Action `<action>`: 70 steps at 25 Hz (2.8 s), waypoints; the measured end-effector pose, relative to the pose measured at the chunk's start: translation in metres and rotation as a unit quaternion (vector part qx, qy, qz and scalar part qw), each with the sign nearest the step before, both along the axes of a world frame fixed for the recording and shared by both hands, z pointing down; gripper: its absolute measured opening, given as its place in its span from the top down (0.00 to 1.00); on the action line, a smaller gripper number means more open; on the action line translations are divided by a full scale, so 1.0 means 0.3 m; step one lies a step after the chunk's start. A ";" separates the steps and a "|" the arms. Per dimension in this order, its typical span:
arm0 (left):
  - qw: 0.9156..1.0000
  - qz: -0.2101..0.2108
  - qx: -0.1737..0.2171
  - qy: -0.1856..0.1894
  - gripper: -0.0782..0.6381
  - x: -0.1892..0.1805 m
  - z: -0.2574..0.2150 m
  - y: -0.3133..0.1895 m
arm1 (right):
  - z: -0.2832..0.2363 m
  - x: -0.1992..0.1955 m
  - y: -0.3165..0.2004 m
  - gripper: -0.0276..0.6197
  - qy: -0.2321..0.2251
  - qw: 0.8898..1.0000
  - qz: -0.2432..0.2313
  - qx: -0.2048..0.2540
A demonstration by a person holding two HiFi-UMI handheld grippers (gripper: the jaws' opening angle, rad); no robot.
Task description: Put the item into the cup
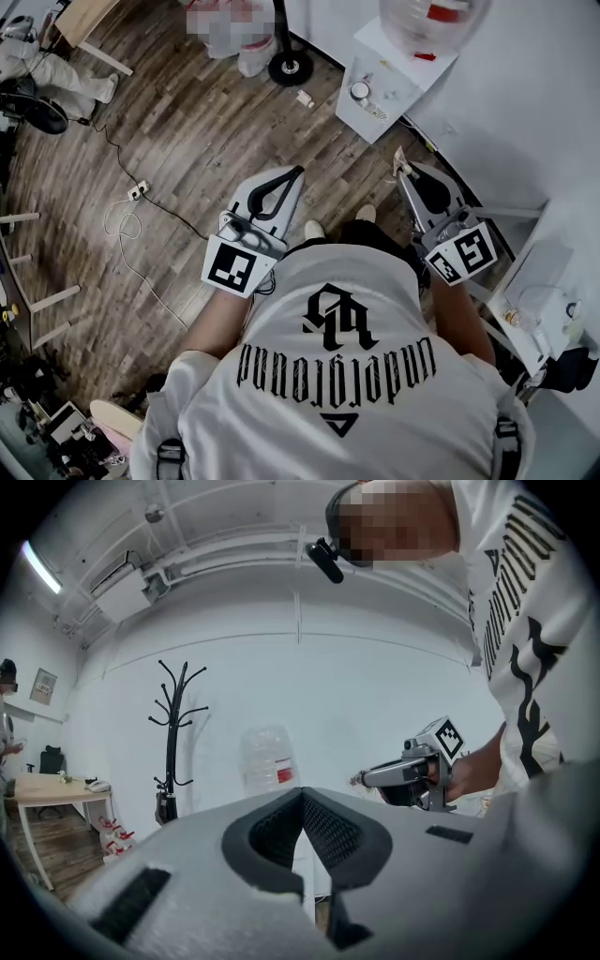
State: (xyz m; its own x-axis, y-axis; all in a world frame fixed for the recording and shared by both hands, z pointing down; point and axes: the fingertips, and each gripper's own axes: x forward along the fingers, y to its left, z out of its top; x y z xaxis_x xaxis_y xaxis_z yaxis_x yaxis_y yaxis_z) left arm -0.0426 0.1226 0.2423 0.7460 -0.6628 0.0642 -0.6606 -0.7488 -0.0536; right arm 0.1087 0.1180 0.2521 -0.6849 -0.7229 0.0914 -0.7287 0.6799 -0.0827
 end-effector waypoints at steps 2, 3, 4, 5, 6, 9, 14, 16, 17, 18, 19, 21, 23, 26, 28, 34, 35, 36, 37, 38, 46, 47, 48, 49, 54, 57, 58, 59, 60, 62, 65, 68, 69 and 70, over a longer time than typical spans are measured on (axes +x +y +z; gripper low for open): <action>1.000 0.000 -0.004 0.002 0.88 -0.010 0.005 -0.017 | 0.009 -0.012 -0.021 0.88 0.000 1.000 0.001 -0.003; 1.000 0.000 -0.005 0.002 0.88 -0.014 0.008 -0.026 | 0.015 -0.017 -0.034 0.88 0.000 1.000 0.000 -0.004; 1.000 -0.001 -0.007 0.001 0.88 -0.017 0.013 -0.035 | 0.022 -0.020 -0.047 0.88 0.000 1.000 0.000 -0.005; 1.000 -0.002 -0.008 -0.001 0.88 -0.020 0.017 -0.047 | 0.030 -0.022 -0.062 0.88 0.000 1.000 -0.001 -0.007; 1.000 -0.003 -0.009 -0.002 0.88 -0.022 0.023 -0.059 | 0.038 -0.022 -0.078 0.88 0.000 1.000 -0.002 -0.008; 1.000 -0.011 -0.010 -0.006 0.88 -0.027 0.040 -0.107 | 0.067 -0.022 -0.137 0.88 0.000 1.000 -0.003 -0.012; 0.999 -0.025 -0.017 -0.013 0.88 -0.013 0.086 -0.201 | 0.142 -0.004 -0.246 0.88 -0.003 1.000 -0.004 -0.028; 0.999 -0.032 -0.024 -0.015 0.88 -0.002 0.114 -0.258 | 0.177 0.011 -0.305 0.88 -0.003 0.999 -0.002 -0.036; 0.999 -0.035 -0.026 -0.015 0.88 0.006 0.129 -0.290 | 0.197 0.019 -0.338 0.88 -0.003 0.999 -0.002 -0.041; 0.999 -0.037 -0.028 -0.014 0.88 0.017 0.142 -0.322 | 0.217 0.028 -0.370 0.88 -0.002 0.999 -0.002 -0.045; 0.999 -0.039 -0.031 -0.013 0.88 0.031 0.157 -0.352 | 0.237 0.038 -0.400 0.87 0.000 0.999 -0.001 -0.050; 0.998 -0.038 -0.043 -0.015 0.88 0.062 0.196 -0.409 | 0.282 0.060 -0.464 0.87 0.003 0.998 0.000 -0.062; 0.998 -0.035 -0.055 -0.022 0.88 0.089 0.247 -0.474 | 0.334 0.080 -0.538 0.87 0.003 0.997 0.004 -0.074; 0.997 -0.029 -0.057 -0.034 0.88 0.128 0.327 -0.574 | 0.435 0.102 -0.636 0.87 0.003 0.996 0.010 -0.092; 0.997 -0.028 -0.062 -0.038 0.88 0.152 0.383 -0.627 | 0.511 0.112 -0.680 0.87 0.007 0.994 0.011 -0.106; 0.996 -0.022 -0.077 -0.047 0.88 0.214 0.571 -0.794 | 0.761 0.137 -0.813 0.87 0.011 0.987 0.013 -0.157; 0.996 -0.022 -0.076 -0.047 0.88 0.221 0.607 -0.820 | 0.805 0.141 -0.838 0.87 0.012 0.986 0.017 -0.167; 0.995 -0.024 -0.083 -0.048 0.88 0.226 0.651 -0.845 | 0.848 0.145 -0.866 0.87 0.012 0.984 0.022 -0.175; 0.994 -0.027 -0.093 -0.048 0.88 0.230 0.699 -0.869 | 0.891 0.148 -0.895 0.87 0.012 0.983 0.028 -0.183; 0.993 -0.030 -0.103 -0.047 0.88 0.236 0.747 -0.894 | 0.934 0.152 -0.922 0.87 0.012 0.981 0.035 -0.191; 0.991 -0.026 -0.125 -0.048 0.88 0.281 1.056 -1.063 | 1.274 0.140 -1.078 0.86 0.022 0.969 0.083 -0.232; 0.990 -0.024 -0.132 -0.050 0.88 0.288 1.102 -1.076 | 1.321 0.139 -1.095 0.86 0.024 0.968 0.087 -0.235; 0.988 -0.024 -0.143 -0.052 0.88 0.295 1.154 -1.089 | 1.369 0.139 -1.114 0.86 0.027 0.967 0.089 -0.239; 0.986 -0.024 -0.155 -0.055 0.88 0.302 1.207 -1.102 | 1.418 0.140 -1.135 0.86 0.029 0.966 0.091 -0.242; 0.985 -0.017 -0.165 -0.057 0.88 0.336 1.383 -1.151 | 1.630 0.153 -1.215 0.86 0.037 0.956 0.111 -0.268; 0.983 -0.021 -0.175 -0.055 0.88 0.335 1.469 -1.174 | 1.727 0.163 -1.247 0.86 0.029 0.947 0.135 -0.289; 0.982 -0.024 -0.180 -0.055 0.88 0.337 1.497 -1.186 | 1.757 0.170 -1.260 0.86 0.025 0.943 0.146 -0.298; 0.981 -0.027 -0.184 -0.055 0.88 0.341 1.525 -1.199 | 1.784 0.178 -1.271 0.86 0.021 0.938 0.158 -0.307; 0.981 -0.028 -0.185 -0.056 0.88 0.346 1.551 -1.212 | 1.810 0.184 -1.283 0.86 0.018 0.934 0.168 -0.314; 0.982 -0.026 -0.179 -0.058 0.88 0.358 1.600 -1.240 | 1.856 0.189 -1.308 0.86 0.017 0.930 0.181 -0.320; 0.982 -0.024 -0.178 -0.057 0.88 0.369 1.653 -1.270 | 1.920 0.186 -1.349 0.86 0.019 0.925 0.194 -0.326; 0.981 -0.020 -0.184 -0.059 0.88 0.381 1.686 -1.279 | 1.973 0.186 -1.371 0.86 0.025 0.920 0.203 -0.334; 0.981 -0.020 -0.186 -0.060 0.88 0.384 1.692 -1.282 | 1.988 0.186 -1.377 0.86 0.028 0.919 0.202 -0.336; 0.980 -0.019 -0.187 -0.060 0.88 0.386 1.698 -1.284 | 2.002 0.187 -1.383 0.86 0.031 0.919 0.202 -0.338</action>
State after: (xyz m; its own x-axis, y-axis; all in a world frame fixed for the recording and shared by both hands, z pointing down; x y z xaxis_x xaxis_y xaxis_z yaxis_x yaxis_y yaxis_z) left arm 0.0733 -0.2627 0.7517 0.6931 -0.6042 0.3930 -0.6946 -0.7055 0.1404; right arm 0.1647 -0.2969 0.8526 -0.3512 -0.6804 0.6432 -0.9279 0.1612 -0.3361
